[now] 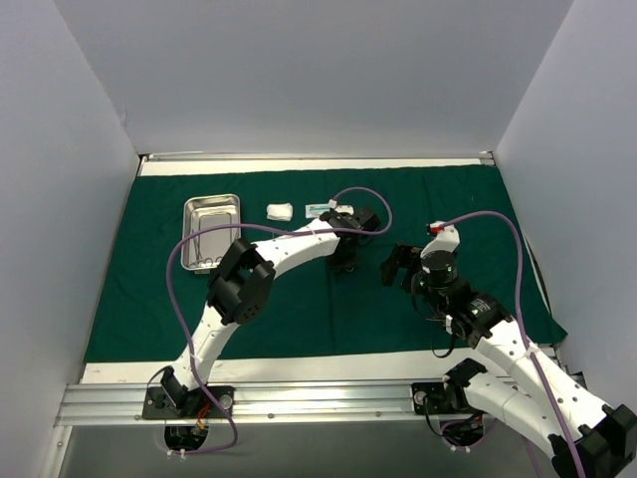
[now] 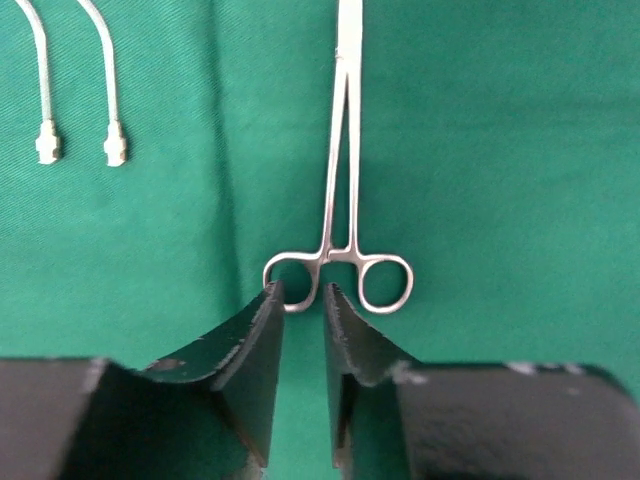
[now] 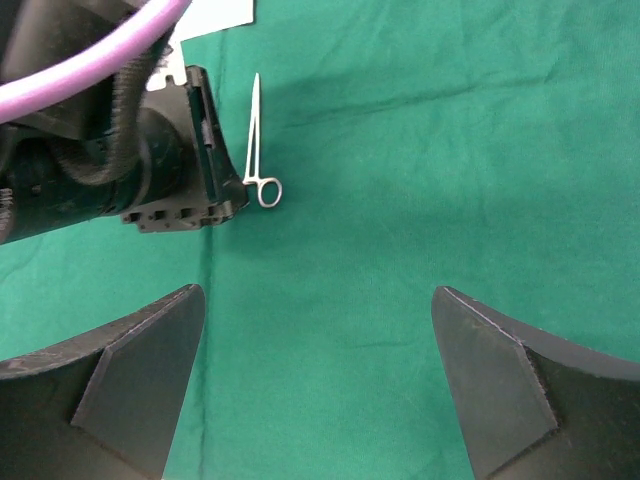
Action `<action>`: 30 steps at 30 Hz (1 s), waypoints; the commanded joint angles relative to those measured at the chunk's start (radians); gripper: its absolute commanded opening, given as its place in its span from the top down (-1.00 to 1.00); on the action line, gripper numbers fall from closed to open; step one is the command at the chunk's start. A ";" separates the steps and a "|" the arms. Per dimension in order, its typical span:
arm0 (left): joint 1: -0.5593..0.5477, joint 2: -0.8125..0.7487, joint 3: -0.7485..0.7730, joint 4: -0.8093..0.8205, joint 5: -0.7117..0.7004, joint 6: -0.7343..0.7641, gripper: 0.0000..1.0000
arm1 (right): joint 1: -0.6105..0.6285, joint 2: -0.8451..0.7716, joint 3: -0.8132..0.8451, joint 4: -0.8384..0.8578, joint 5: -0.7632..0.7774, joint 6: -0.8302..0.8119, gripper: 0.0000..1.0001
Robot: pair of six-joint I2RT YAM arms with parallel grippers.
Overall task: Open and lay out the surgical kit
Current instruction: Place the medical item in the surgical kit, then move the medical item into the container.
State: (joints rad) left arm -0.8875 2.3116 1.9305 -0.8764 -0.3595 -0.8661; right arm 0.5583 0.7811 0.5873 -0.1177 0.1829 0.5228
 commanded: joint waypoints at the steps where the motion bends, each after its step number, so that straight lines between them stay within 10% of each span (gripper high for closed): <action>1: -0.001 -0.125 -0.001 -0.033 0.005 0.018 0.33 | 0.008 -0.013 0.000 0.012 0.000 -0.003 -0.83; 14: 0.123 -0.470 -0.180 -0.053 -0.052 0.113 -0.27 | 0.008 0.004 0.023 0.049 -0.045 -0.052 -0.83; 30: 0.688 -0.603 -0.562 0.111 0.017 0.302 0.01 | 0.009 0.185 0.049 0.173 -0.074 -0.069 -0.83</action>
State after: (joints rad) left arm -0.2558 1.7168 1.3697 -0.8532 -0.3767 -0.6380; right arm 0.5591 0.9398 0.5903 -0.0025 0.1207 0.4694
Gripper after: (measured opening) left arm 0.502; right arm 0.917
